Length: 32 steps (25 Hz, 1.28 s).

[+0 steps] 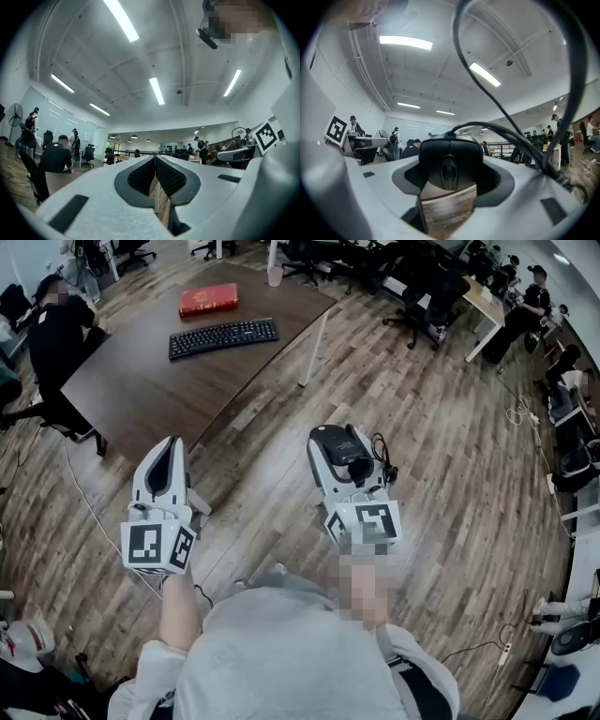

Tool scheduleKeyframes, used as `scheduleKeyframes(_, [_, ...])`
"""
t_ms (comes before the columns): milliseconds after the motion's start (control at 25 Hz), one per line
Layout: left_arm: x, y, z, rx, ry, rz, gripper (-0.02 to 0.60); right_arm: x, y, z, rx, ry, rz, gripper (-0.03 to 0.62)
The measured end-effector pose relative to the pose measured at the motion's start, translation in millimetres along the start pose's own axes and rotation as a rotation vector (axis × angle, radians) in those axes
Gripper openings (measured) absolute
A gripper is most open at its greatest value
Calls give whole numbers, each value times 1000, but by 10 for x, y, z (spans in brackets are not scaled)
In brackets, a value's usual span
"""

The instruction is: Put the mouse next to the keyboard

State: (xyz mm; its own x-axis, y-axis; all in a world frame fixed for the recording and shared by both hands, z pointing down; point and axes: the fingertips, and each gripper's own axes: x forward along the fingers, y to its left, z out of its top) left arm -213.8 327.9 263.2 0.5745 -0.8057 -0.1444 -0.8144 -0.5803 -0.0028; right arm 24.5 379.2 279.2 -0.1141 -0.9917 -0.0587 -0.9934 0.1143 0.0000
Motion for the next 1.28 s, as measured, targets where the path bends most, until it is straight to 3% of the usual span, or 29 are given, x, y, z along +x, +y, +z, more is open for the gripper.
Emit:
scheduleKeyframes(360, [63, -134, -25, 12, -4, 22, 11, 13, -199, -27, 46, -22, 17, 250])
scheduleKeyframes(640, [165, -155, -51, 11, -2, 21, 11, 71, -218, -82, 20, 1, 32, 250])
scheduleKeyframes(920, [513, -78, -125, 8, -7, -11, 11, 368, -329, -99, 30, -3, 25, 250])
scheduleKeyframes(1280, [1189, 341, -209, -9, -22, -35, 11, 1082, -486, -124, 22, -2, -8, 250])
